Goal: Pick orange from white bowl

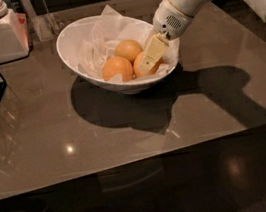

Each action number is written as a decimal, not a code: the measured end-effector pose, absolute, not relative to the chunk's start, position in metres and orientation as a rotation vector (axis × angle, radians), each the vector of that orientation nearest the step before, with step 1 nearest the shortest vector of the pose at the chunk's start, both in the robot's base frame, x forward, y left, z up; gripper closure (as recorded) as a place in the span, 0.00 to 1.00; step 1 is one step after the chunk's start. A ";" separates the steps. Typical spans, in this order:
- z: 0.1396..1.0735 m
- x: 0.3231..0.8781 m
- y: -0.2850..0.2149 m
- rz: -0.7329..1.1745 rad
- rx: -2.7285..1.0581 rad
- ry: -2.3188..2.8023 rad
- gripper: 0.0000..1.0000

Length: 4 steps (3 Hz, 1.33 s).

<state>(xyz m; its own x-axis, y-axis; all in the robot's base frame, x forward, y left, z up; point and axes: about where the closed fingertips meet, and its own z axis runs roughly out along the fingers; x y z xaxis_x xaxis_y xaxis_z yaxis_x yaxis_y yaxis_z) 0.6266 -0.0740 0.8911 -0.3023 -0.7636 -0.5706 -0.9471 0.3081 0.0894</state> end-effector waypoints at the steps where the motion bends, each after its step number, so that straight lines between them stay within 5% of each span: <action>1: 0.889 0.626 -0.074 0.574 -1.510 2.165 0.33; 4: 0.868 0.641 -0.073 0.543 -1.513 2.245 0.35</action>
Offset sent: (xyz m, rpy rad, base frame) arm 0.0096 0.0012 -0.0122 -0.0599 0.0214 -0.0121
